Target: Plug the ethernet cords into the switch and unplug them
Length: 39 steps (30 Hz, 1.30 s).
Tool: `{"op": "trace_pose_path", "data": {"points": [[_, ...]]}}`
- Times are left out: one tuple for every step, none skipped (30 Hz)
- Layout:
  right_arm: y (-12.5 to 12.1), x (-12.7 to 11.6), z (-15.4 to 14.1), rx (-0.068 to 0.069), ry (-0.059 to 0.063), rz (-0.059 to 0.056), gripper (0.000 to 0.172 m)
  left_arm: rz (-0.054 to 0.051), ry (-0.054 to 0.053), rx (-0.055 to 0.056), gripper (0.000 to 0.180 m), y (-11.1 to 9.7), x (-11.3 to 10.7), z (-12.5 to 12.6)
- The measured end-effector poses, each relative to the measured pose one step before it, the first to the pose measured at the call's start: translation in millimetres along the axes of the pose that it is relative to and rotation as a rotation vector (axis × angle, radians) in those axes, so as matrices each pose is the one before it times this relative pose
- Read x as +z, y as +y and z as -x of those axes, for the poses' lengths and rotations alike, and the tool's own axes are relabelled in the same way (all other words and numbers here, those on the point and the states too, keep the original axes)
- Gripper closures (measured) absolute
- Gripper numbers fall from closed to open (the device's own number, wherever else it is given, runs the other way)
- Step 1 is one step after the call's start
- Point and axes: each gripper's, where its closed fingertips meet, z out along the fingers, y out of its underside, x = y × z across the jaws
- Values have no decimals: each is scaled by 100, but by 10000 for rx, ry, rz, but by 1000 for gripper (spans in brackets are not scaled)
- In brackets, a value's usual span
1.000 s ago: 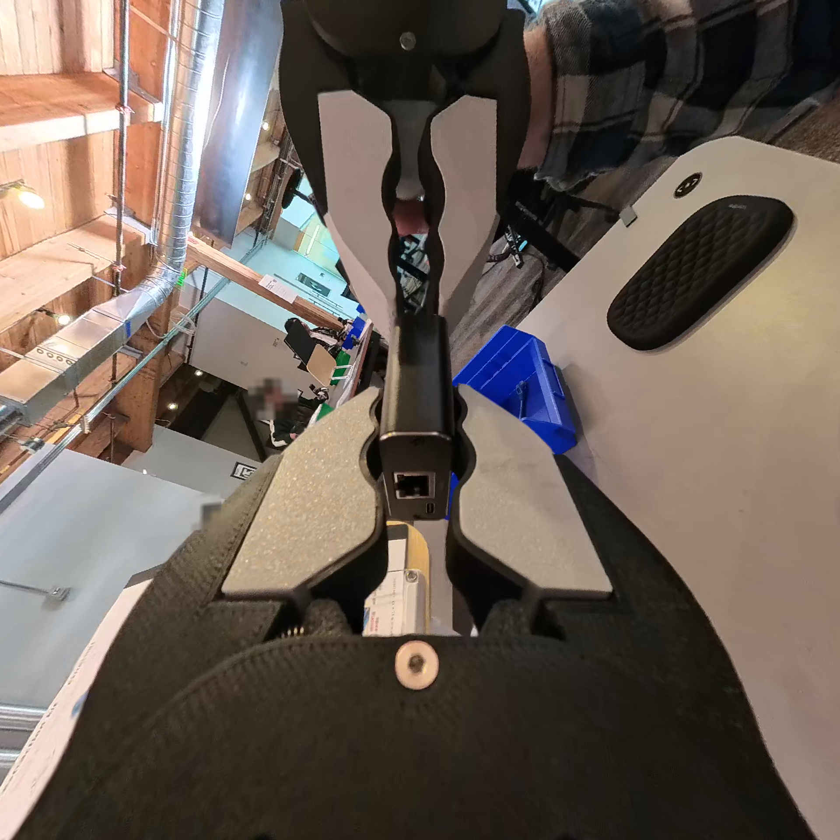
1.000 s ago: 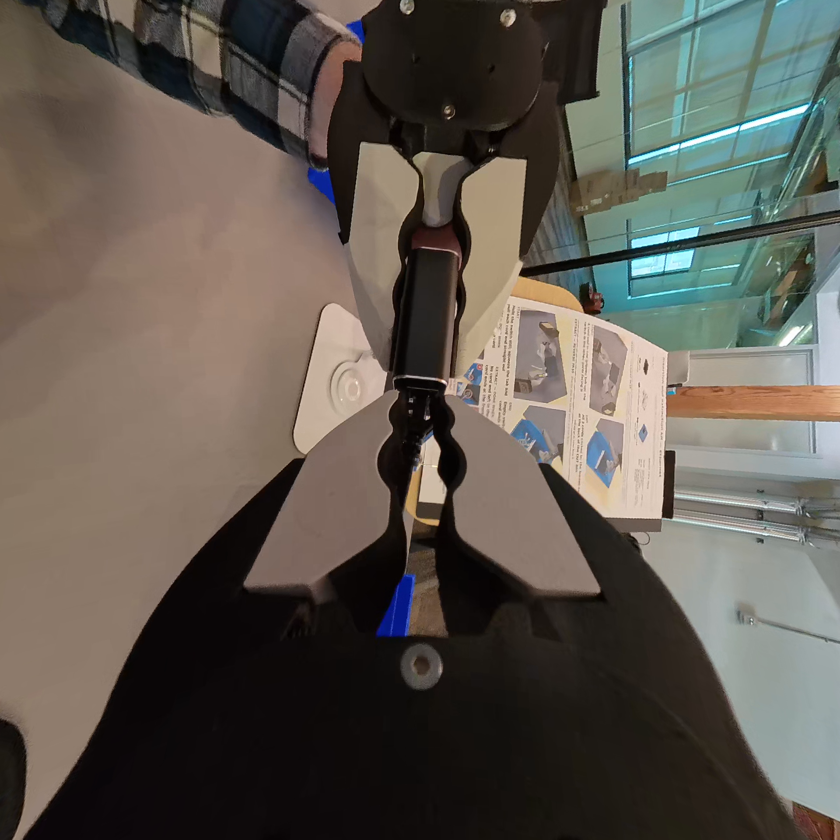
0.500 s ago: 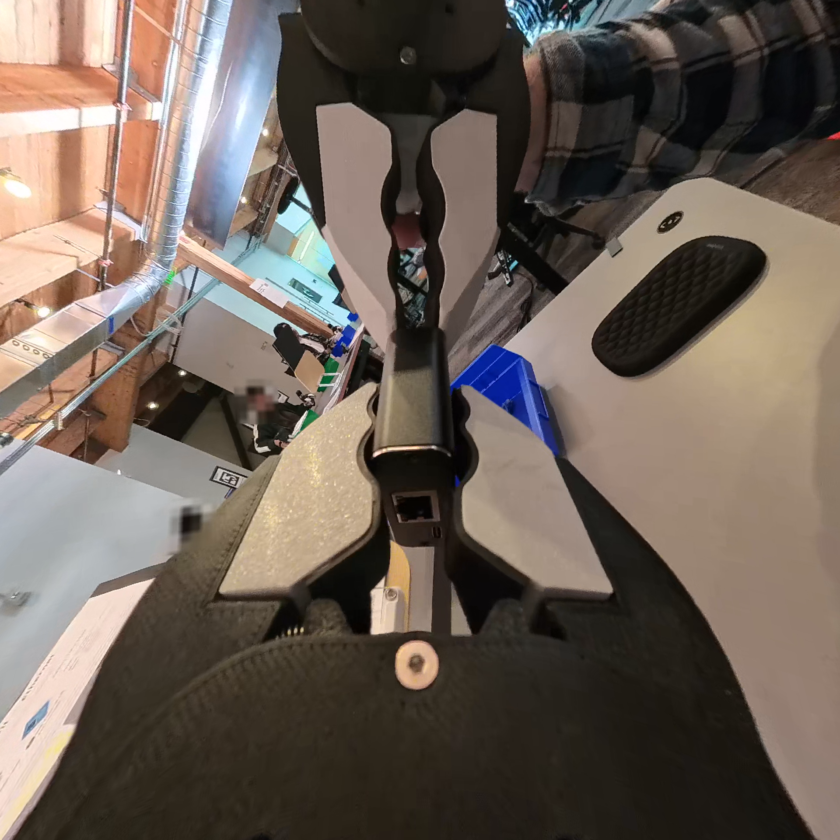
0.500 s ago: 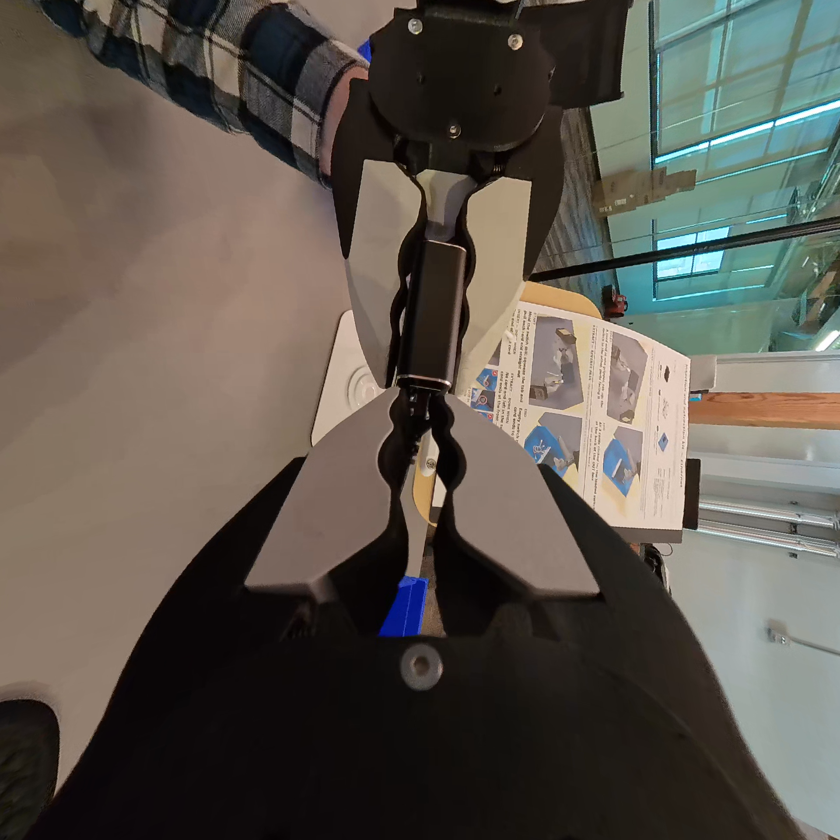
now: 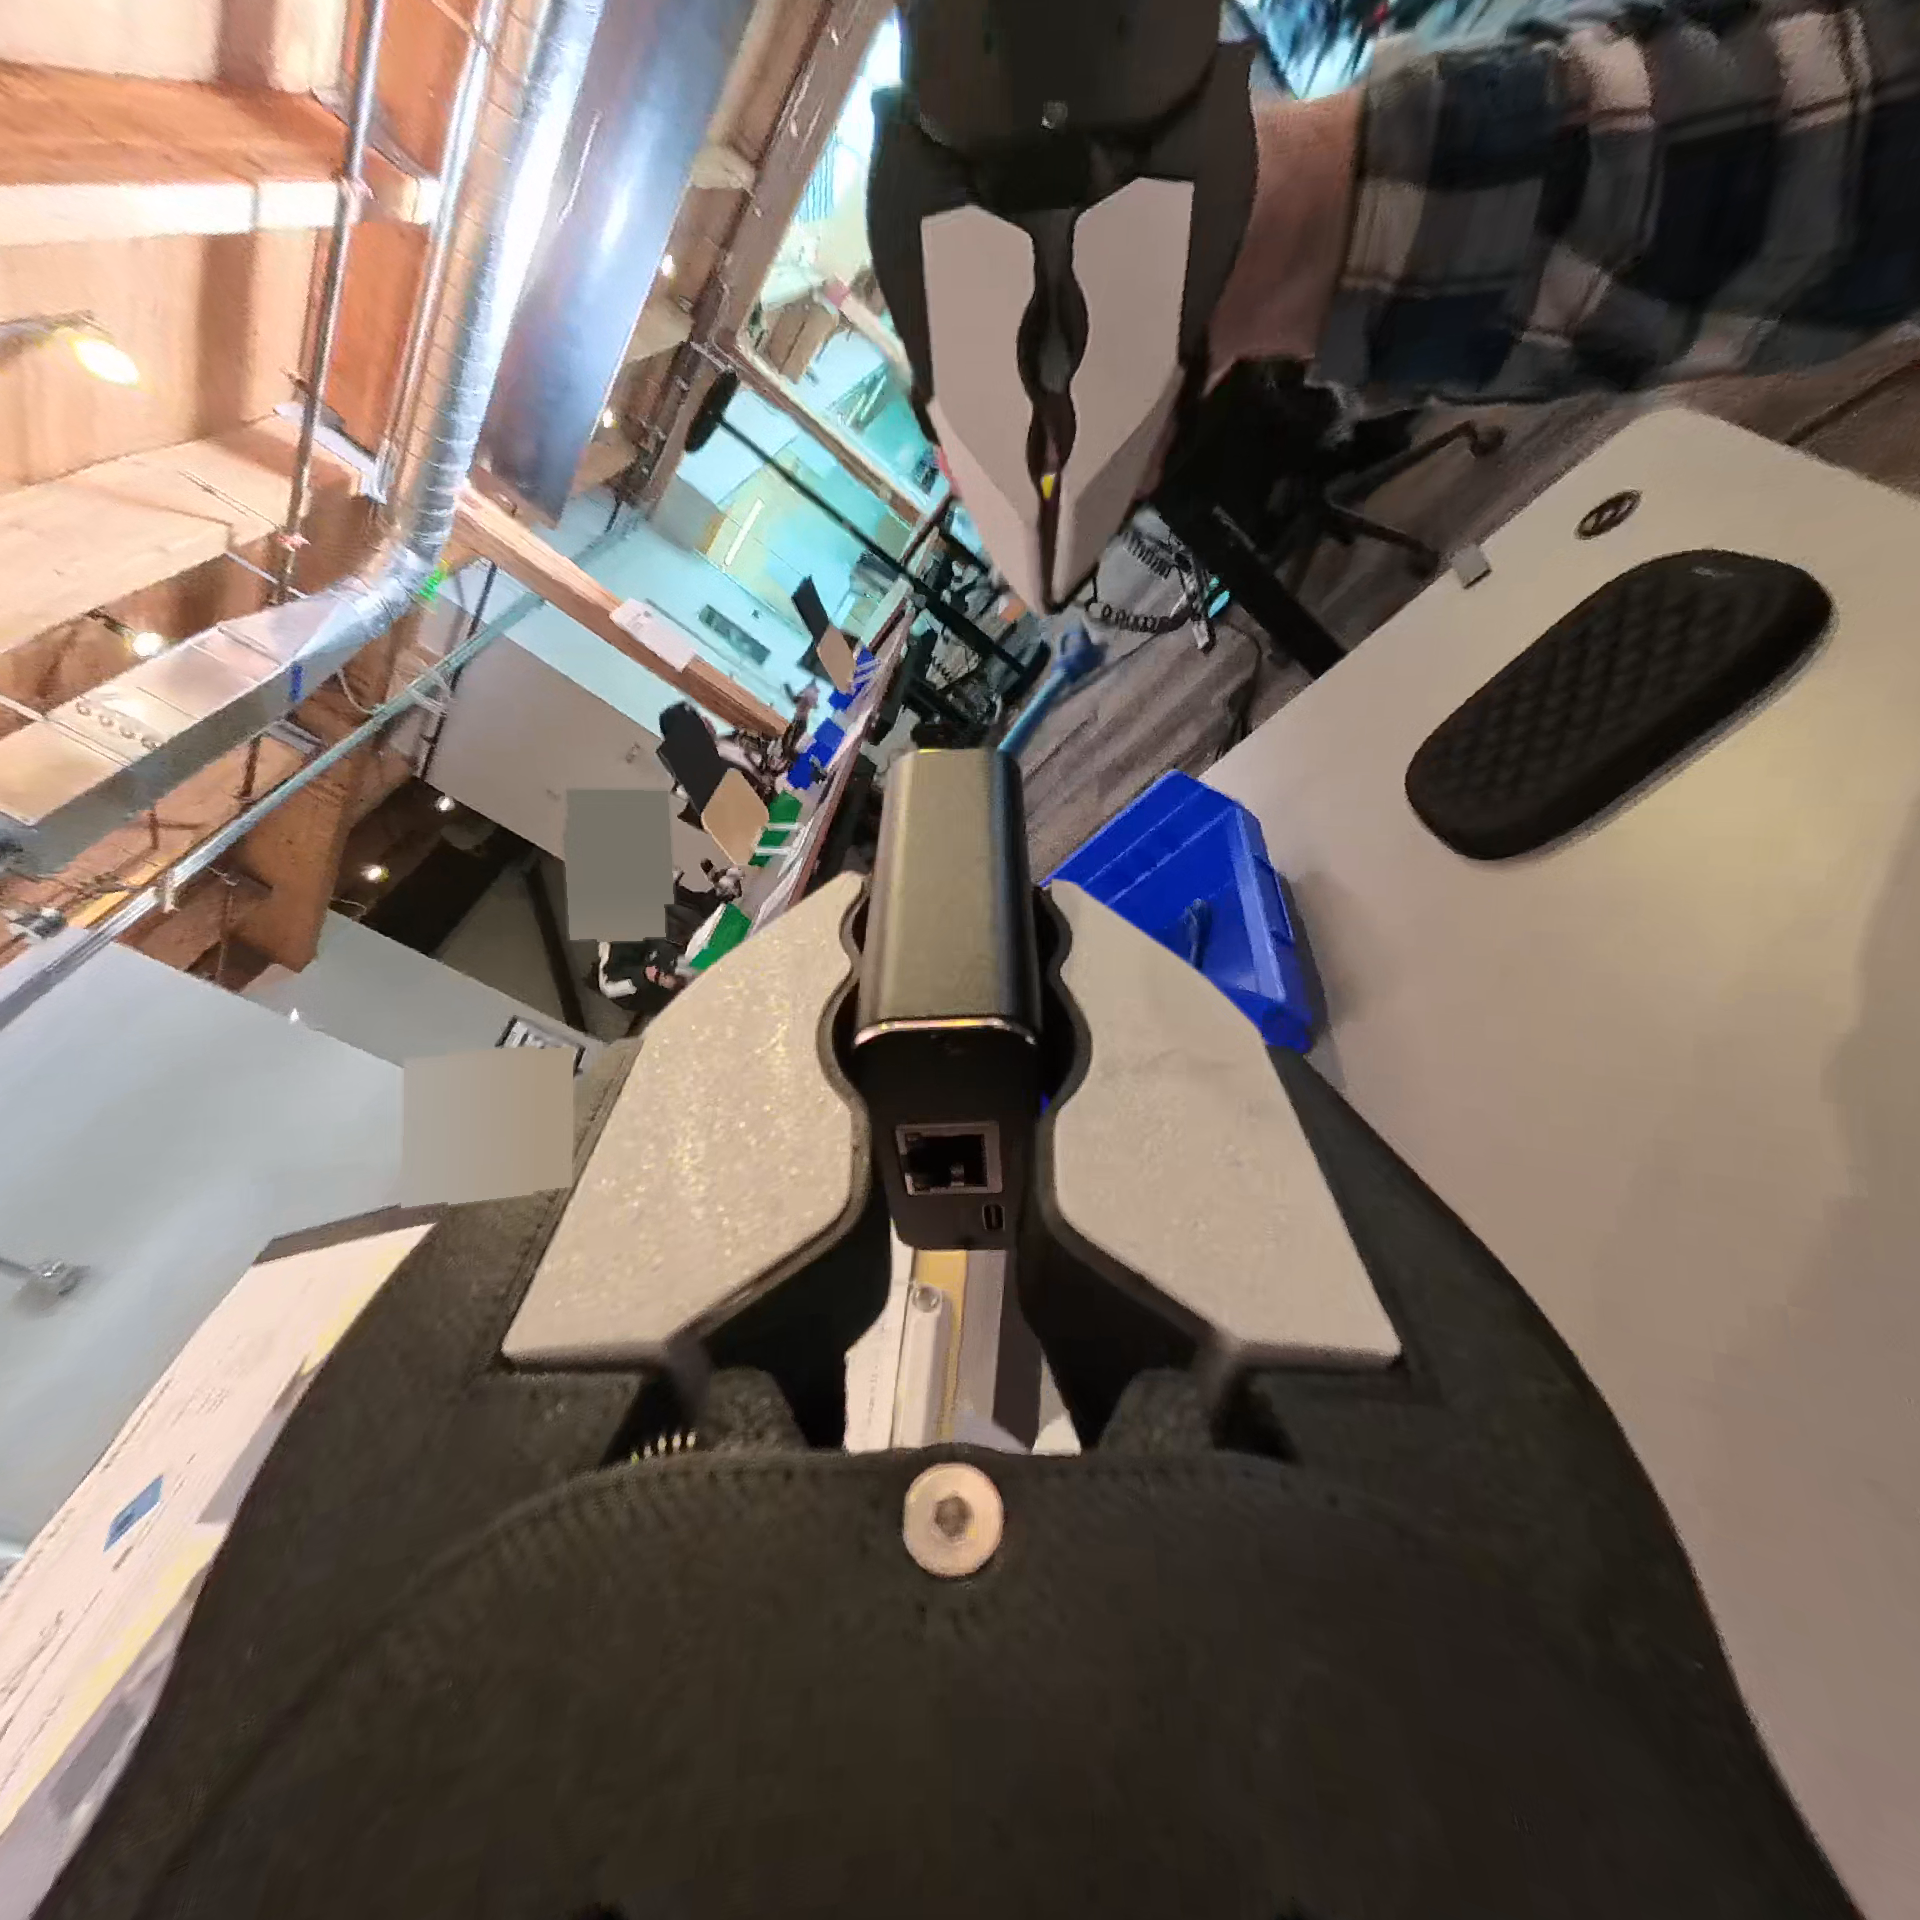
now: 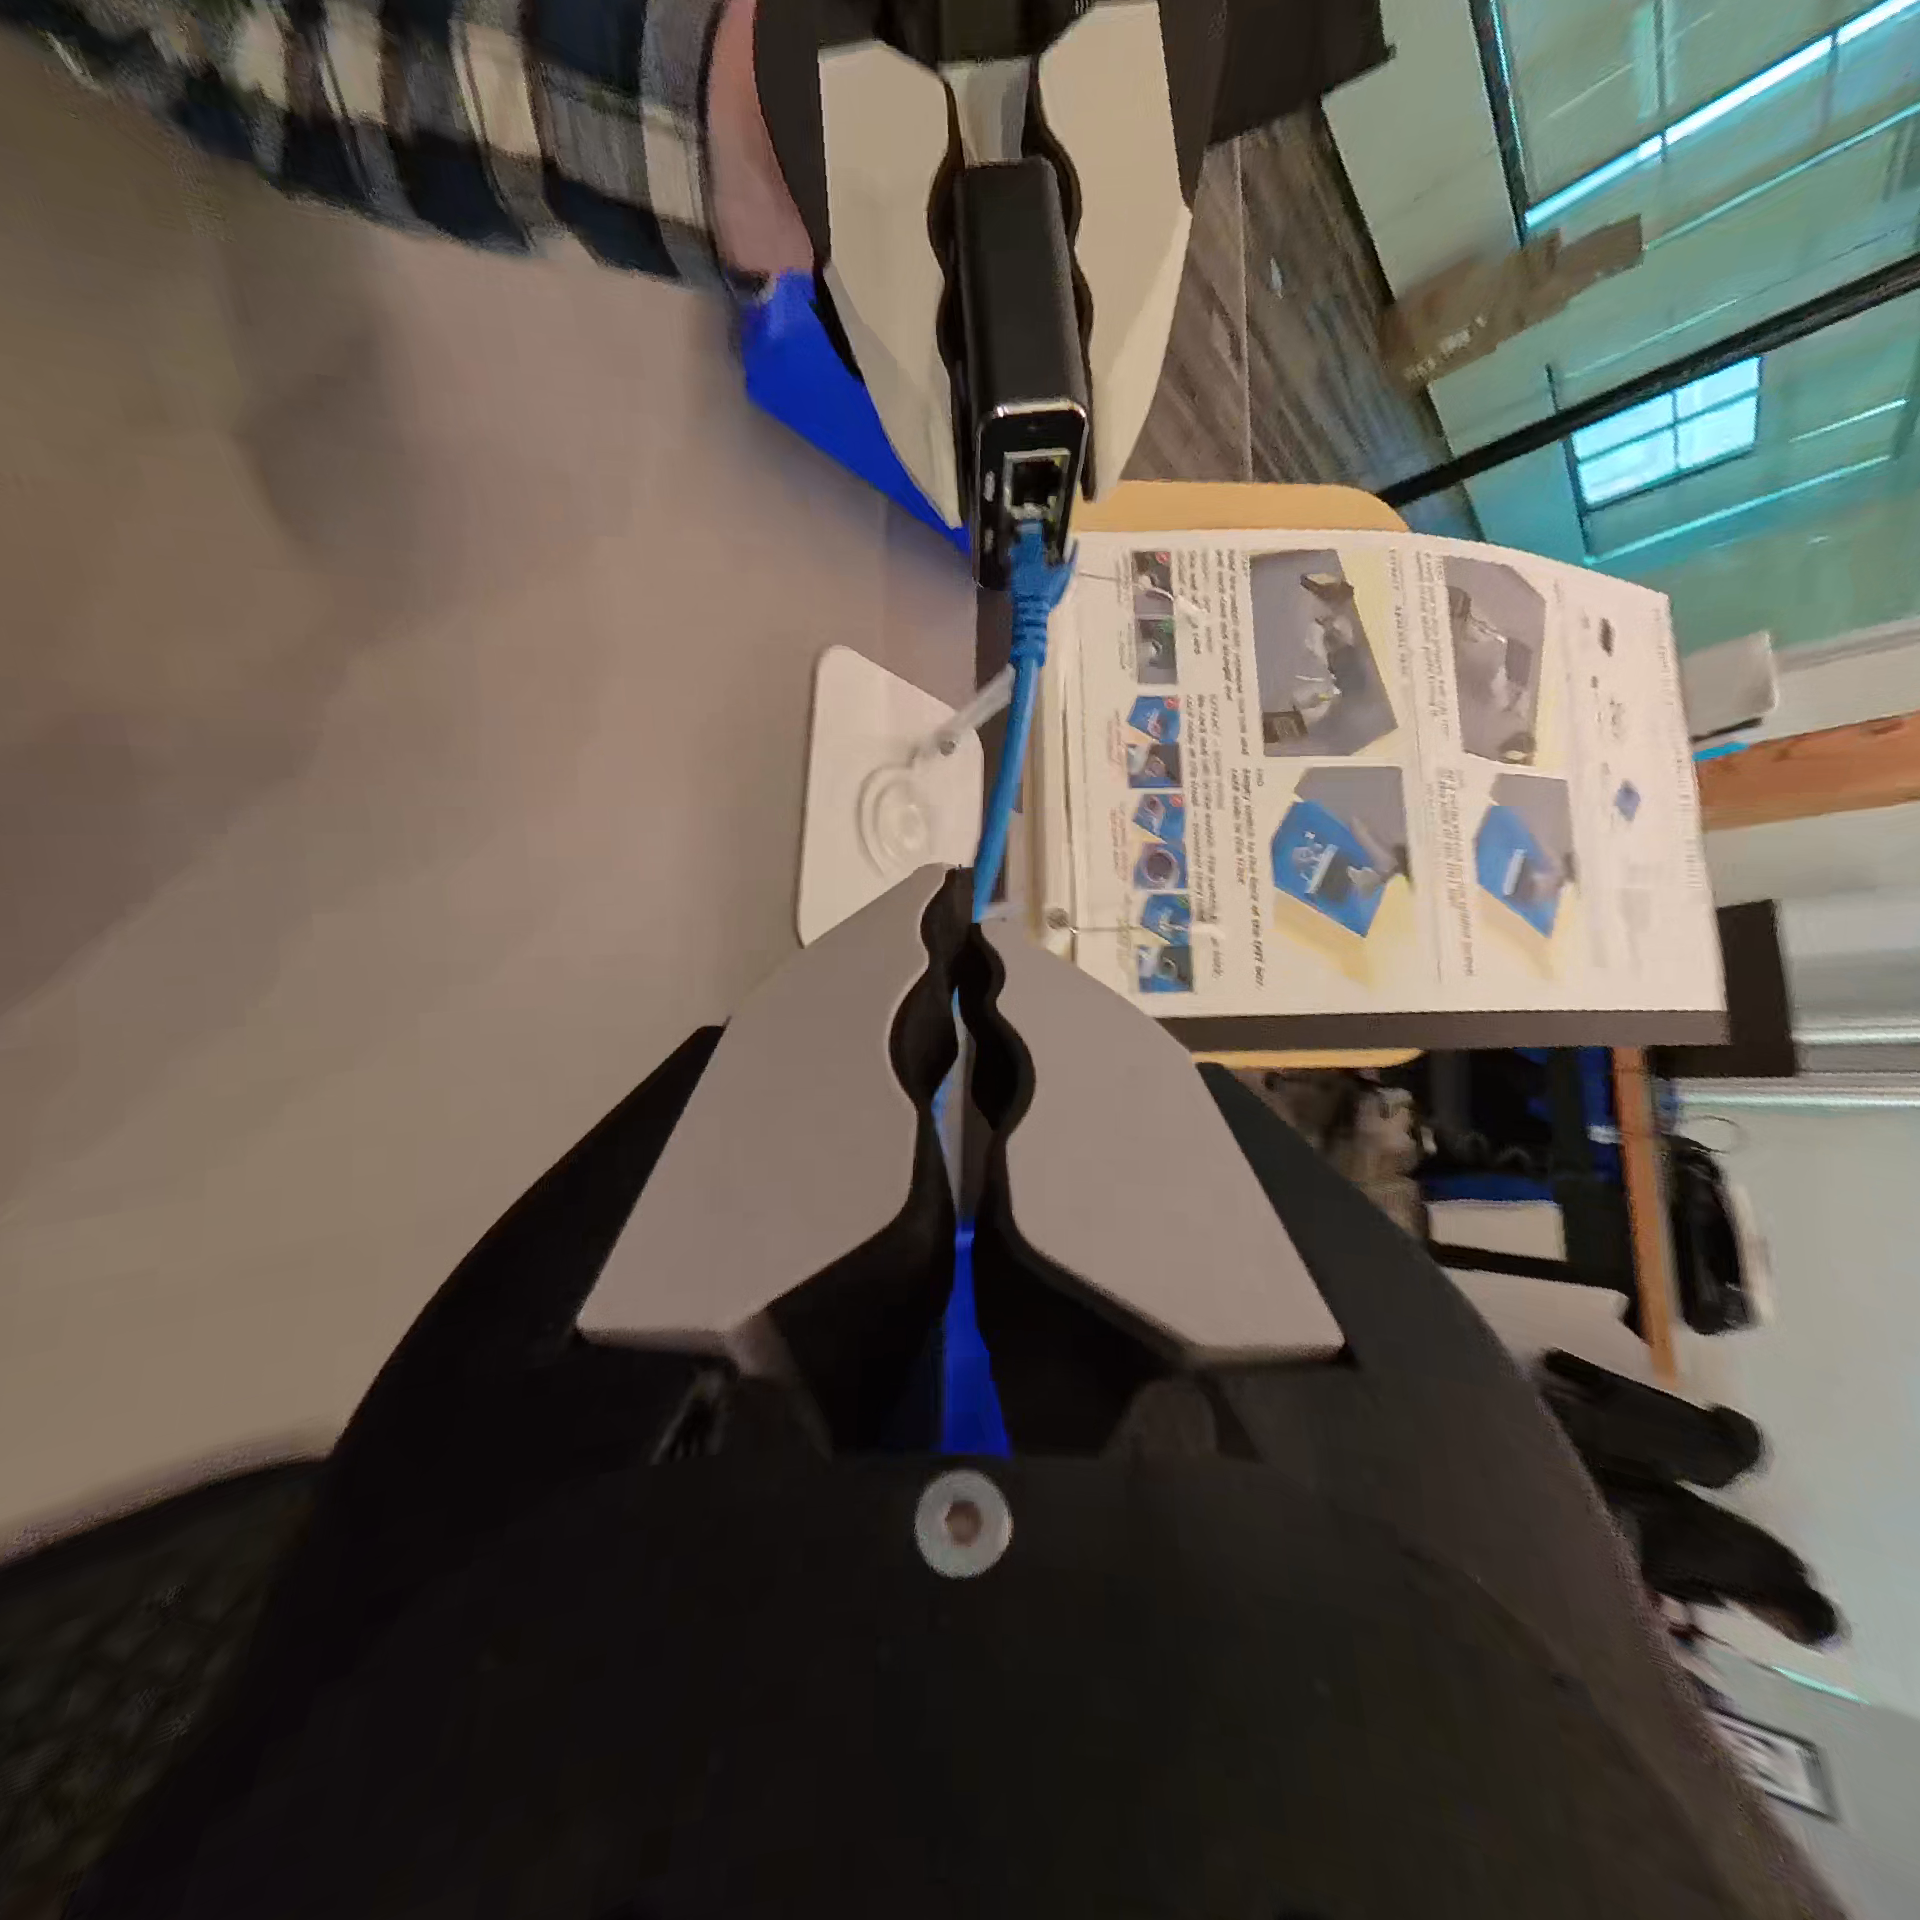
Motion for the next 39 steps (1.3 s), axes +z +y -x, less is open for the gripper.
{"op": "trace_pose_path", "data": {"points": [[230, 346, -26, 193, 114, -216, 172, 361, -83, 95, 154, 526, 19, 262], [340, 251, -150, 183, 207, -190, 172, 40, -123, 2, 154, 168, -100, 222], [231, 110, 47, 184, 73, -254, 172, -38, 84, -99, 154, 47, -84, -109], [185, 41, -114, 154, 171, -251, 172, 119, 79, 12, 154, 264, -33, -119], [262, 65, -63, 127, 127, -190, 172, 169, -69, 18, 154, 403, 2, 142], [572, 122, 130, 193, -50, -27, 172, 64, 11, -74, 154, 272, 28, 62], [660, 120, 117, 197, -68, 19, 172, -45, 84, -89, 154, 140, -24, -18], [511, 123, 198, 137, -155, 5, 172, 52, -12, -38, 154, 272, 16, 133], [457, 106, 266, 115, -208, 107, 172, 152, -68, 22, 154, 442, 119, 209], [366, 2, 73, 66, -31, 133, 172, 148, -2, -17, 154, 498, 170, 125], [87, -73, 192, 1, -9, -2, 172, 60, 12, -47, 154, 368, 169, 55], [53, -52, 532, 86, -149, 9, 172, 19, 41, -88, 154, 233, 133, -18], [395, -5, 804, 252, -259, 178, 172, 73, 9, -5, 154, 191, 47, -27], [658, -4, 873, 350, -227, 235, 172, 129, -78, 64, 154, 134, -76, 122], [598, -74, 981, 283, -167, 52, 172, 71, -74, 43, 154, -14, -175, 141], [623, -158, 992, 344, -131, 12, 172, -43, -32, -15, 154, -208, -242, 105], [633, -268, 906, 394, -59, 2, 172, -76, -49, 3, 154, -277, -230, 94], [414, -405, 867, 333, -1, -147, 172, -3, -37, -2, 154, -179, -138, 70], [171, -440, 985, 257, -142, -266, 172, 35, -61, 35, 154, -118, -83, 55], [188, -385, 1115, 336, -362, -203, 172, 4, -25, 1, 154, -130, -38, -3], [650, -350, 1278, 558, -460, 29, 172, -42, 14, -34, 154, -186, -35, -64], [1118, -162, 1399, 557, -485, 228, 172, -59, 18, 1, 154, -246, -56, -105], [1331, 128, 1182, 534, -326, 294, 166, -58, 38, 26, 154, -297, -41, -131], [1135, 349, 982, 516, -186, 177, 160, -40, 32, 38, 154, -254, 20, -116], [703, 542, 1252, 445, -327, -69, 157, -6, 10, 32, 154, -159, 72, -81], [429, 789, 1511, 378, -450, -157, 155, -15, 19, 6, 154, -127, 83, -100], [536, 996, 1528, 282, -424, -34, 152, 1, 47, 0, 154, -53, 87, -162], [620, 1155, 1352, 203, -332, -4, 151, 22, 31, 0, 154, -10, 64, -127], [635, 1180, 1190, 215, -303, -50, 150, 8, 18, -16, 154, -50, 41, -91], [634, 1125, 928, 312, -245, -56, 146, -10, 30, 5, 154, -89, 23, -133], [600, 1102, 851, 349, -262, -37, 143, -15, 35, 14, 154, -144, 3, -137], [692, 1082, 962, 228, -320, 63, 141, -38, 23, 22, 153, -205, -43, -135], [826, 869, 679, 134, -106, 169, 138, -24, 24, 33, 154, -202, -73, -142], [725, 602, 493, 167, -1, 83, 135, -3, 17, 37, 154, -162, -117, -109], [743, 483, 475, 190, -21, 120, 134, -22, 18, 15, 154, -165, -134, -73], [907, 565, 269, 28, 167, 277, 135, -60, 3, 7, 154, -174, -125, -29], [728, 737, 290, -184, 257, 197, 134, -64, 12, 2, 154, -142, -100, -13], [436, 856, 426, -257, 235, 69, 130, -37, 10, 8, 154, -88, -68, 15], [185, 776, 306, -227, 328, -38, 123, -5, -13, 16, 154, -24, -38, 36]]}}
